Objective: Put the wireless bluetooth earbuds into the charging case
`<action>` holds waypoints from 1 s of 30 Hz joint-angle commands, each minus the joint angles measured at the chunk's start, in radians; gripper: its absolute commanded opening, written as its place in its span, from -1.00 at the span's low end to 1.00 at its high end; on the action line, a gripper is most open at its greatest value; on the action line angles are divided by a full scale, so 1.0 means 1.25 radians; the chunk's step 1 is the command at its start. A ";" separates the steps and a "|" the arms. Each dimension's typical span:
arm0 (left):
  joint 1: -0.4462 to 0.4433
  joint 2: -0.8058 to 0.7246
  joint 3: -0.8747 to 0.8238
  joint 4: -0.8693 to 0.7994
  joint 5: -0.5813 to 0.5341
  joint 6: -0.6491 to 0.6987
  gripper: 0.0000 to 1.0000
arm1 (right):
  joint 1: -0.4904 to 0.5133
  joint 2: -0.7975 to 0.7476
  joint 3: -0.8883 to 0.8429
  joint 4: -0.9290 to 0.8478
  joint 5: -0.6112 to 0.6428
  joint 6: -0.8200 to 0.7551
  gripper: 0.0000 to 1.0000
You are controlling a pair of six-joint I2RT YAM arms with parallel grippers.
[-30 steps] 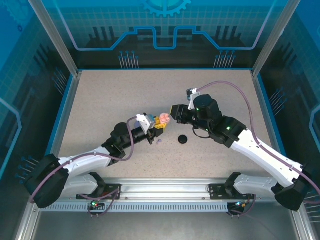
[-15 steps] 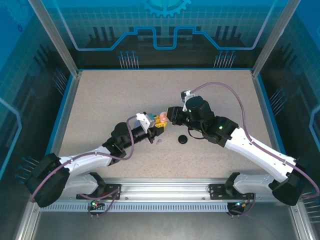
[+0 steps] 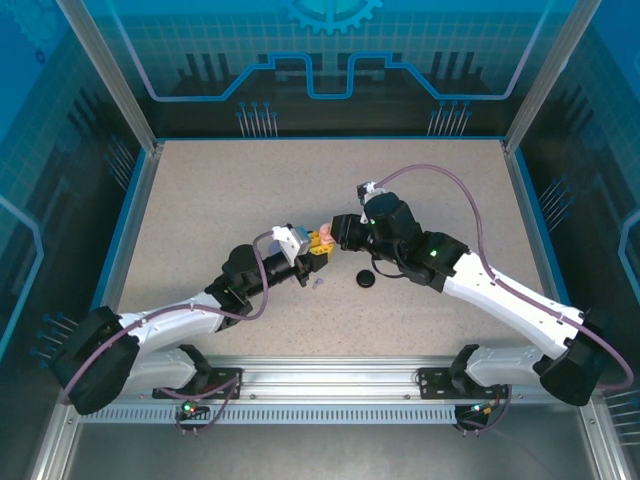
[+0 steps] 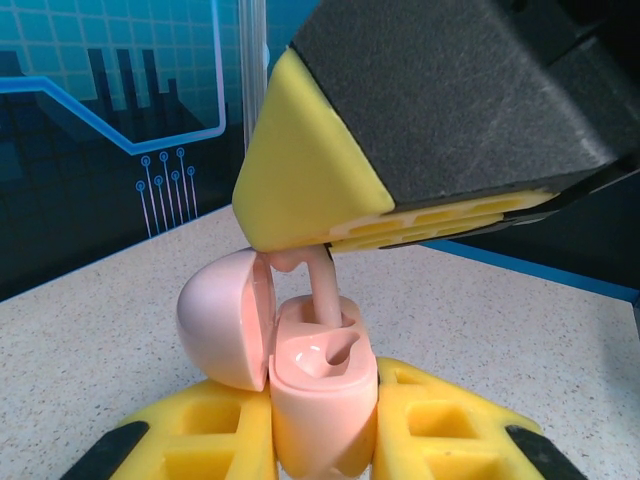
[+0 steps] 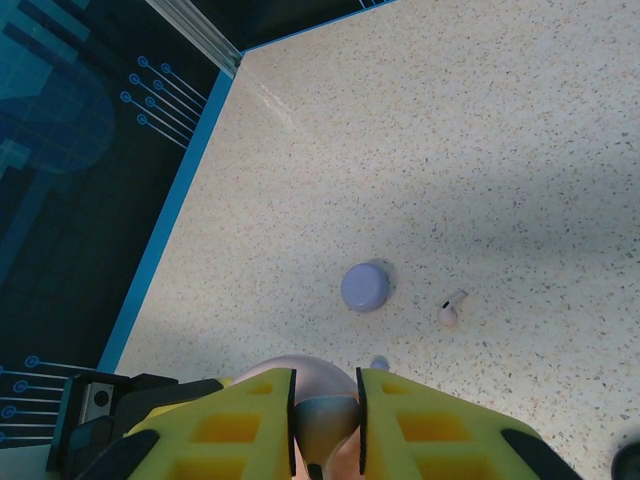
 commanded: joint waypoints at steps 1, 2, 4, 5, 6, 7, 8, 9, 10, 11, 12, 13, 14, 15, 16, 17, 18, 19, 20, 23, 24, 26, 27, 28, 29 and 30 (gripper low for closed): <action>-0.008 -0.007 0.019 0.036 -0.013 -0.014 -0.88 | 0.015 0.003 -0.007 0.013 0.024 0.001 -0.58; -0.008 -0.008 0.020 0.035 -0.014 -0.014 -0.88 | 0.015 0.004 -0.007 0.011 0.023 0.001 -0.57; -0.008 -0.009 0.019 0.036 -0.016 -0.014 -0.88 | 0.018 0.002 -0.007 0.008 0.019 0.001 -0.57; -0.008 -0.008 0.020 0.035 -0.019 -0.013 -0.88 | 0.018 0.002 -0.005 0.006 0.018 0.001 -0.58; -0.008 -0.009 0.018 0.035 -0.021 -0.014 -0.89 | 0.019 0.001 -0.006 0.002 0.018 -0.001 -0.57; -0.008 -0.009 0.018 0.035 -0.024 -0.013 -0.88 | 0.022 0.001 -0.006 -0.004 0.019 -0.001 -0.57; -0.008 -0.009 0.019 0.035 -0.027 -0.014 -0.88 | 0.023 0.001 -0.007 -0.008 0.020 0.001 -0.57; -0.008 -0.009 0.019 0.034 -0.029 -0.014 -0.88 | 0.024 0.000 -0.009 -0.010 0.020 0.002 -0.56; -0.008 -0.009 0.018 0.034 -0.030 -0.014 -0.88 | 0.024 -0.001 -0.011 -0.011 0.022 0.004 -0.55; -0.008 -0.009 0.018 0.035 -0.031 -0.014 -0.88 | 0.027 -0.002 -0.014 -0.010 0.022 0.006 -0.55; -0.008 -0.009 0.018 0.034 -0.031 -0.014 -0.88 | 0.028 -0.002 -0.015 -0.010 0.021 0.005 -0.54; -0.008 -0.009 0.018 0.035 -0.032 -0.016 -0.88 | 0.029 -0.004 -0.017 -0.009 0.021 0.005 -0.53; -0.008 -0.009 0.018 0.034 -0.031 -0.015 -0.88 | 0.029 -0.004 -0.016 -0.009 0.021 0.006 -0.51; -0.007 -0.008 0.019 0.034 -0.032 -0.016 -0.88 | 0.030 -0.005 -0.017 -0.010 0.021 0.004 -0.48; -0.008 -0.007 0.018 0.034 -0.031 -0.015 -0.88 | 0.030 -0.006 -0.016 -0.010 0.022 0.004 -0.46; -0.008 -0.007 0.018 0.034 -0.030 -0.016 -0.88 | 0.030 -0.007 -0.017 -0.008 0.022 0.003 -0.43; -0.007 -0.007 0.019 0.034 -0.031 -0.015 -0.88 | 0.030 -0.010 -0.015 -0.008 0.022 0.000 -0.40; -0.008 -0.006 0.018 0.034 -0.031 -0.016 -0.88 | 0.030 -0.012 -0.015 -0.010 0.024 -0.002 -0.38; -0.008 -0.005 0.018 0.035 -0.031 -0.016 -0.88 | 0.030 -0.015 -0.013 -0.012 0.025 -0.005 -0.35; -0.009 -0.005 0.017 0.035 -0.030 -0.015 -0.88 | 0.030 -0.031 -0.007 -0.021 0.037 -0.021 -0.26; -0.008 -0.005 0.017 0.034 -0.030 -0.015 -0.88 | 0.030 -0.038 -0.005 -0.026 0.042 -0.029 -0.23; -0.009 -0.007 0.015 0.034 -0.031 -0.014 -0.88 | 0.028 -0.055 0.000 -0.036 0.054 -0.046 -0.14; -0.008 -0.009 0.013 0.034 -0.031 -0.014 -0.88 | 0.028 -0.066 0.001 -0.041 0.060 -0.058 -0.09; -0.009 -0.010 0.012 0.033 -0.033 -0.013 -0.88 | 0.025 -0.075 0.003 -0.044 0.062 -0.069 -0.03; -0.008 -0.013 0.010 0.032 -0.033 -0.012 -0.88 | 0.022 -0.085 0.006 -0.051 0.063 -0.083 0.04; -0.008 -0.017 0.008 0.029 -0.035 -0.011 -0.88 | 0.016 -0.095 0.010 -0.061 0.063 -0.094 0.10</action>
